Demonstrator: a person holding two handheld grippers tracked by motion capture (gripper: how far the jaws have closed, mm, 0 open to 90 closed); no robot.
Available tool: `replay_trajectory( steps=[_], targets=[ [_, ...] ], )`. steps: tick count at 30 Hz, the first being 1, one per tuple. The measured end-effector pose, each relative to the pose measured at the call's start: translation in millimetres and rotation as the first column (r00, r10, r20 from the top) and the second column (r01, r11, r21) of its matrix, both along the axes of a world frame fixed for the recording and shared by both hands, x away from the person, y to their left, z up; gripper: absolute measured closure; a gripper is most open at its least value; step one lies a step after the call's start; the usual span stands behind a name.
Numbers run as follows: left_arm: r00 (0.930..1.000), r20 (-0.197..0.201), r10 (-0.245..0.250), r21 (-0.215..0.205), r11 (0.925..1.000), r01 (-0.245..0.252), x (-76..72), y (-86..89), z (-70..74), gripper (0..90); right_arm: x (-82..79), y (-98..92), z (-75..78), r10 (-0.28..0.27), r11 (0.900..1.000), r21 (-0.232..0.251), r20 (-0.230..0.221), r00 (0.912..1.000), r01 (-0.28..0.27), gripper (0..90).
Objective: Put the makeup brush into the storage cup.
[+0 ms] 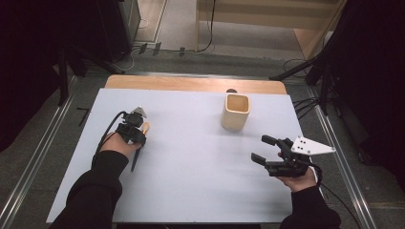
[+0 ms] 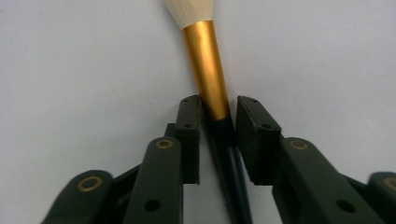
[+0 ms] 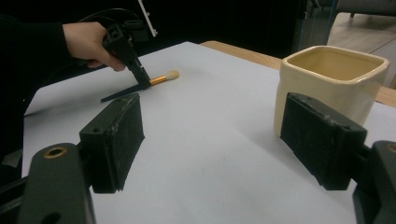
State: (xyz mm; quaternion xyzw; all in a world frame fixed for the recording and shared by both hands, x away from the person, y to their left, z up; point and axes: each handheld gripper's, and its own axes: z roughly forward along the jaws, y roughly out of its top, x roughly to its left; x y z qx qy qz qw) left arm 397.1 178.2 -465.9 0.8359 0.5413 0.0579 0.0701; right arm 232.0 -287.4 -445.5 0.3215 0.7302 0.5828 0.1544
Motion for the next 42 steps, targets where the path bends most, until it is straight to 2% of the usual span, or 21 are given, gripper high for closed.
replay_trajectory(
  steps=[2,9,11,17,19,20,21,24,25,26,27,28,29,30,31,32,33,34,35,40,42],
  targets=[
    [1.0000,-0.002,-0.001,0.005,1.0000,0.001,0.2,-0.1,0.0,78.7,0.0,0.0,-0.1,-0.001,1.000,0.002,-0.002,1.0000,0.001,22.5],
    [0.9991,-0.025,-0.033,0.001,0.9994,0.033,3.3,1.7,0.7,79.5,0.2,0.1,-0.3,-0.002,1.000,0.000,-0.006,1.0000,0.002,22.5],
    [0.9961,-0.028,-0.083,0.013,0.9964,0.084,4.0,1.1,1.3,79.7,0.3,-0.2,-0.4,-0.002,1.000,0.001,-0.009,1.0000,0.002,22.5],
    [0.9953,-0.029,-0.093,0.013,0.9956,0.093,6.6,7.4,11.2,79.9,0.8,-0.1,-0.7,-0.002,1.000,0.003,-0.011,0.9999,0.002,22.5],
    [0.9950,-0.014,-0.098,-0.013,0.9951,0.098,5.8,10.7,17.3,79.9,1.0,0.2,-0.8,0.000,1.000,0.003,-0.013,0.9999,0.000,22.5],
    [0.9948,-0.007,-0.102,-0.065,0.9928,0.101,4.4,15.1,23.7,79.9,1.2,0.3,-1.0,0.002,1.000,0.003,-0.014,0.9999,-0.002,22.5],
    [0.9948,-0.007,-0.102,-0.065,0.9928,0.101,4.4,15.1,23.7,79.9,1.2,0.3,-1.0,0.002,1.000,0.003,-0.014,0.9999,-0.002,22.5],
    [0.9941,0.011,-0.108,-0.135,0.9849,0.108,0.8,24.6,33.1,79.9,1.2,0.5,-1.2,0.002,1.000,0.004,-0.018,0.9998,-0.002,22.5],
    [0.9941,0.011,-0.108,-0.135,0.9849,0.108,0.8,24.6,33.1,79.9,1.2,0.5,-1.2,0.002,1.000,0.004,-0.018,0.9998,-0.002,22.5],
    [0.9936,0.025,-0.110,-0.170,0.9789,0.113,-1.4,29.0,37.1,79.9,1.4,0.7,-1.3,0.002,1.000,0.003,-0.019,0.9998,-0.002,22.5],
    [0.9936,0.025,-0.110,-0.170,0.9789,0.113,-1.4,29.0,37.1,79.9,1.4,0.7,-1.3,0.002,1.000,0.003,-0.019,0.9998,-0.002,22.5],
    [0.9932,0.037,-0.110,-0.218,0.9690,0.116,-3.3,33.5,41.2,79.9,1.6,0.8,-1.5,0.002,1.000,0.003,-0.022,0.9998,-0.002,22.5],
    [0.9932,0.037,-0.110,-0.218,0.9690,0.116,-3.3,33.5,41.2,79.9,1.6,0.8,-1.5,0.002,1.000,0.003,-0.022,0.9998,-0.002,22.5],
    [0.9926,0.050,-0.110,-0.259,0.9584,0.120,-5.3,36.8,45.5,79.9,1.7,1.0,-1.6,0.003,1.000,0.003,-0.025,0.9997,-0.002,22.5],
    [0.9926,0.050,-0.110,-0.259,0.9584,0.120,-5.3,36.8,45.5,79.9,1.7,1.0,-1.6,0.003,1.000,0.003,-0.025,0.9997,-0.002,22.5],
    [0.9919,0.064,-0.110,-0.276,0.9532,0.124,-6.6,37.5,47.5,79.9,1.8,1.1,-1.6,0.002,1.000,0.003,-0.026,0.9997,-0.002,22.5],
    [0.9912,0.068,-0.113,-0.293,0.9474,0.128,-7.7,38.7,49.6,79.9,1.8,1.4,-1.6,0.004,1.000,0.005,-0.025,0.9997,-0.004,22.6],
    [0.9891,0.090,-0.116,-0.326,0.9350,0.139,-10.2,40.2,54.0,79.9,1.7,1.7,-1.6,0.004,1.000,0.005,-0.025,0.9997,-0.004,22.7],
    [0.9891,0.090,-0.116,-0.326,0.9350,0.139,-10.2,40.2,54.0,79.9,1.7,1.7,-1.6,0.004,1.000,0.005,-0.025,0.9997,-0.004,22.7],
    [0.9785,0.150,-0.141,-0.379,0.9060,0.189,-19.1,39.3,64.8,79.9,2.0,1.8,-1.8,0.009,1.000,0.005,-0.027,0.9996,-0.009,23.0],
    [0.9769,0.157,-0.145,-0.386,0.9017,0.196,-20.7,38.8,65.8,79.9,2.0,1.9,-1.7,0.011,1.000,0.005,-0.029,0.9995,-0.011,23.1]
  ],
)
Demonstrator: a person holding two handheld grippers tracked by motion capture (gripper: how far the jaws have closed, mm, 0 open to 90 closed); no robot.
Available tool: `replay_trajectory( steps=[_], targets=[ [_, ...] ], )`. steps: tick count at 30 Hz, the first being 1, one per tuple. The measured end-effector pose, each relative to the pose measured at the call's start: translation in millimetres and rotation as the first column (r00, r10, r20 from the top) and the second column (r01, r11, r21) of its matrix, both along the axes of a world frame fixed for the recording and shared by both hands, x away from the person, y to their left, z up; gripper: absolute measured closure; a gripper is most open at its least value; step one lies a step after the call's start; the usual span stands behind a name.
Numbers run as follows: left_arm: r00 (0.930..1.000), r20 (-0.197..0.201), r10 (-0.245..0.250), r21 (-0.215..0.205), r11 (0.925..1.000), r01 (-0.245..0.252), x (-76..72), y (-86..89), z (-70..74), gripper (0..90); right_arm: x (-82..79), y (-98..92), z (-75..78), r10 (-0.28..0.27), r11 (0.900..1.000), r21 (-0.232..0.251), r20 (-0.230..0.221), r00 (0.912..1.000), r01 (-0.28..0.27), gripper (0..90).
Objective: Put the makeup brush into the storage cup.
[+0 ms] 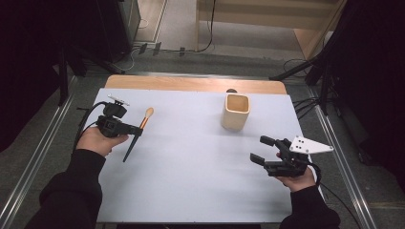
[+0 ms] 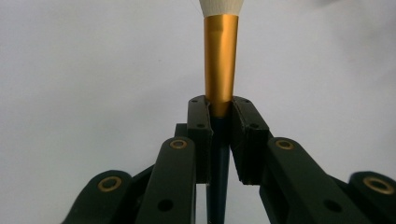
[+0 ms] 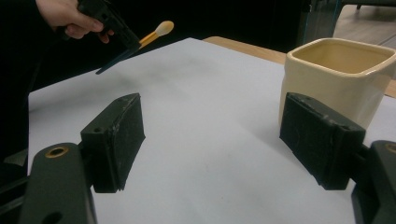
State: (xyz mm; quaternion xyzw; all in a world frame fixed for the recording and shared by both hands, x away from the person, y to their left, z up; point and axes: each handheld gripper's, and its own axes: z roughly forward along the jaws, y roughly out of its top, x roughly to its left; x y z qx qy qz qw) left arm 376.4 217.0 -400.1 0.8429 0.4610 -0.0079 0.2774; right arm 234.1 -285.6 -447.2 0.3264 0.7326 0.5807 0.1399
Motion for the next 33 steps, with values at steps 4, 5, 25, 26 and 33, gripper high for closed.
replay_trajectory(
  steps=[4,5,25,26,33],
  targets=[
    [0.9989,0.040,-0.024,-0.057,0.9980,0.026,-8.2,-1.0,4.3,79.9,0.0,0.4,0.3,0.003,1.000,0.000,-0.001,1.0000,-0.003,23.3],
    [0.9989,0.040,-0.024,-0.057,0.9980,0.026,-8.2,-1.0,4.3,79.9,0.0,0.4,0.3,0.003,1.000,0.000,-0.001,1.0000,-0.003,23.3],
    [0.9692,0.221,-0.109,-0.205,0.9665,0.155,-42.5,7.5,2.7,79.9,0.7,4.8,4.1,0.026,1.000,0.011,0.003,0.9996,-0.026,23.4],
    [0.9660,0.234,-0.110,-0.223,0.9611,0.163,-45.5,8.1,2.5,79.9,1.3,6.2,5.0,0.030,0.999,0.010,0.005,0.9995,-0.030,23.4],
    [0.9537,0.270,-0.133,-0.279,0.9371,0.210,-53.8,8.9,2.7,79.9,3.9,12.5,7.2,0.061,0.998,0.014,0.016,0.9980,-0.061,23.4]
  ],
)
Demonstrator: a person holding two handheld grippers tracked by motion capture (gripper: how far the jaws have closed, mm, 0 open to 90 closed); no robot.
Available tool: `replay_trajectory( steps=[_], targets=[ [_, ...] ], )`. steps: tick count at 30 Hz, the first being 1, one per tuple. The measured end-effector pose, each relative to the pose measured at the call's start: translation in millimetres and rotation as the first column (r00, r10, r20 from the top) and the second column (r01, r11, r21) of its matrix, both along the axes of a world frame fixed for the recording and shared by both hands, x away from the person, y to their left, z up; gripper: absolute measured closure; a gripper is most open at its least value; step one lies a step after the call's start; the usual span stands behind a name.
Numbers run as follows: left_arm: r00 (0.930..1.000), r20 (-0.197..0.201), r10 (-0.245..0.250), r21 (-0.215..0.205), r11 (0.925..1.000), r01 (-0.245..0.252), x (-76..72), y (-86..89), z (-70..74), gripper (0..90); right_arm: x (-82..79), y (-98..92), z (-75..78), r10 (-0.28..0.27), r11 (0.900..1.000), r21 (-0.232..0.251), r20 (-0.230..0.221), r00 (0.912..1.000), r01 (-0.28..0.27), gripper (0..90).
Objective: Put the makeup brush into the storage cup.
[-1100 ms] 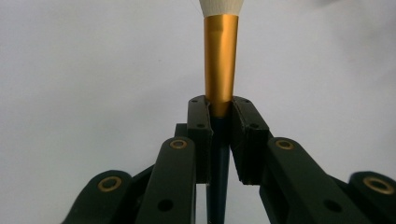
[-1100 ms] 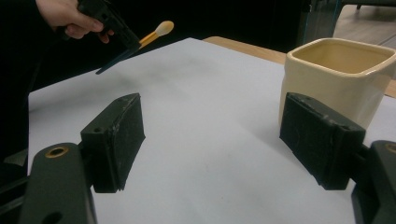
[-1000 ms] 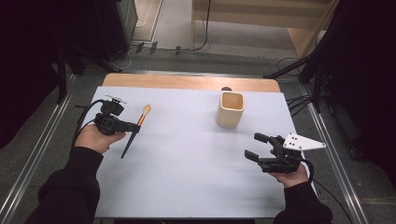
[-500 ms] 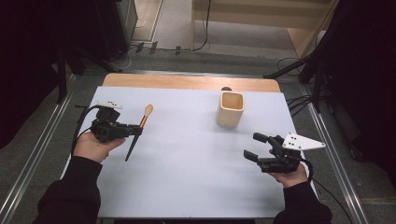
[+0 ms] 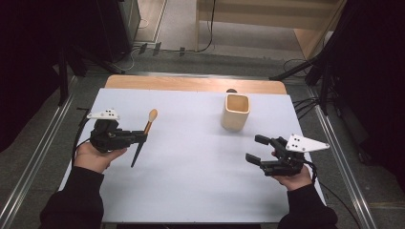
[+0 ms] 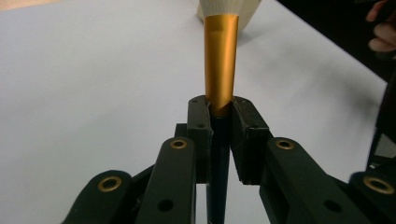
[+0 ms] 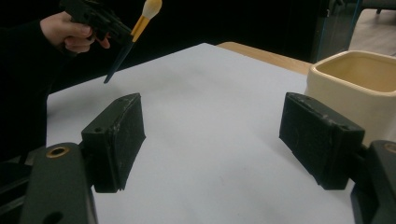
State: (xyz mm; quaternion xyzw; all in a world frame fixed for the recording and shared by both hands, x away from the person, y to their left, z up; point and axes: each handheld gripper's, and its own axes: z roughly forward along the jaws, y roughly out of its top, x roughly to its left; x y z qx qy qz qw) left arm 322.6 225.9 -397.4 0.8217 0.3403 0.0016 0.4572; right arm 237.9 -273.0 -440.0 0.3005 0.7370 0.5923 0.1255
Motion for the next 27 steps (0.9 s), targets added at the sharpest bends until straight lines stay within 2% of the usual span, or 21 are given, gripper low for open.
replay_trajectory(
  steps=[9,18,27],
  targets=[
    [0.9984,0.023,-0.051,-0.010,0.9986,0.052,-6.0,-4.9,-1.0,79.9,3.2,8.5,1.7,0.039,0.999,0.006,0.000,0.9993,-0.039,23.5],
    [0.9968,0.036,-0.071,-0.029,0.9970,0.072,-7.5,-5.4,-1.2,79.9,9.2,12.9,1.4,0.065,0.998,0.005,-0.005,0.9979,-0.065,23.5],
    [0.9939,0.047,-0.100,-0.042,0.9939,0.102,-9.9,-10.2,-0.6,79.9,19.6,30.7,2.5,0.110,0.994,-0.005,-0.027,0.9936,-0.110,22.1]
  ],
)
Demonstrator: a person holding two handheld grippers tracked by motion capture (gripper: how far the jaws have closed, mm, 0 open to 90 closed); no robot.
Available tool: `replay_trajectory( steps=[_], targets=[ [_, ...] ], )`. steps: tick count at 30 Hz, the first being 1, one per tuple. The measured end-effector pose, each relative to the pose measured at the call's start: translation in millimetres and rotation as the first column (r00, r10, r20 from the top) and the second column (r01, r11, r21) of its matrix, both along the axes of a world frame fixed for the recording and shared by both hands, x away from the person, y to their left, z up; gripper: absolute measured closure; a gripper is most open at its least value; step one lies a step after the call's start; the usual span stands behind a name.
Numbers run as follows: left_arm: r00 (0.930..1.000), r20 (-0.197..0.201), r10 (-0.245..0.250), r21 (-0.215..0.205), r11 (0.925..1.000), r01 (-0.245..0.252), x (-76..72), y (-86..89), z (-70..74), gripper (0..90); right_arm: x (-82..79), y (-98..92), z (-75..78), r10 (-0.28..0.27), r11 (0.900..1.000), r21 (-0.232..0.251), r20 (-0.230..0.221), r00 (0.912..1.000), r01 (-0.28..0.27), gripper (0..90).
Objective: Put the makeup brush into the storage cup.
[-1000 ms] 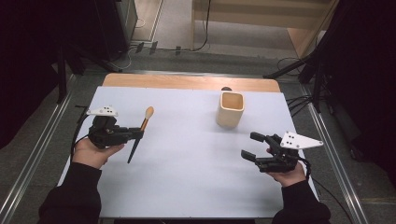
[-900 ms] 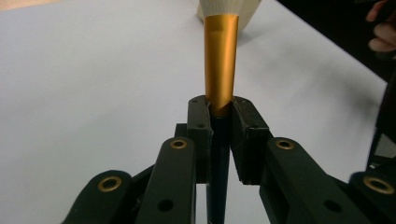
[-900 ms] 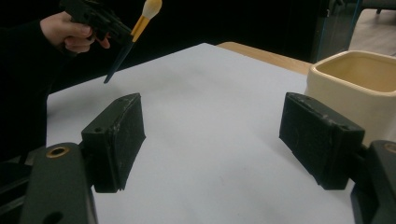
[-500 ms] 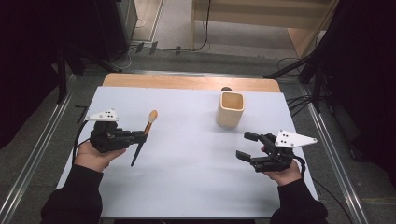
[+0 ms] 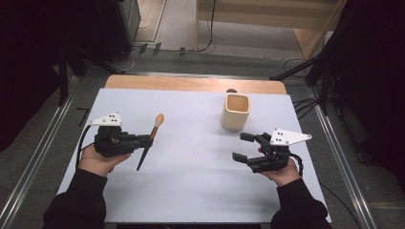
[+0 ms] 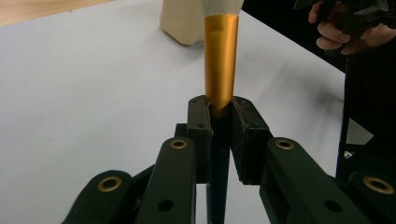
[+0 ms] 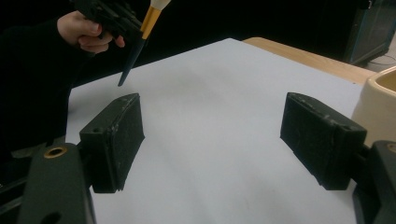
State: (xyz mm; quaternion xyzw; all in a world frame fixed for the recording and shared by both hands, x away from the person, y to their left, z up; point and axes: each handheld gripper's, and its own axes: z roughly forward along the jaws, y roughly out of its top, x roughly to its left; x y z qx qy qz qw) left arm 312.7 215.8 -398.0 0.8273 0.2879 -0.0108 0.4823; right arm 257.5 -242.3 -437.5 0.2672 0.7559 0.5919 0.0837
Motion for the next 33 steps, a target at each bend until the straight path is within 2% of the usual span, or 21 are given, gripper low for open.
replay_trajectory(
  steps=[19,23,33],
  targets=[
    [0.9980,0.018,-0.061,-0.011,0.9981,0.061,-3.6,-15.0,-1.1,79.9,8.4,19.3,0.2,0.045,0.999,0.008,-0.002,0.9990,-0.045,16.5],
    [0.9968,0.022,-0.077,-0.008,0.9970,0.077,-4.8,-18.2,-1.7,79.9,11.6,23.6,-1.2,0.042,0.999,0.012,-0.012,0.9990,-0.042,15.9],
    [0.9913,0.034,-0.127,-0.016,0.9917,0.128,-6.9,-29.2,-2.4,79.9,15.4,38.4,-2.0,0.076,0.997,0.002,-0.017,0.9970,-0.076,16.8]
  ],
)
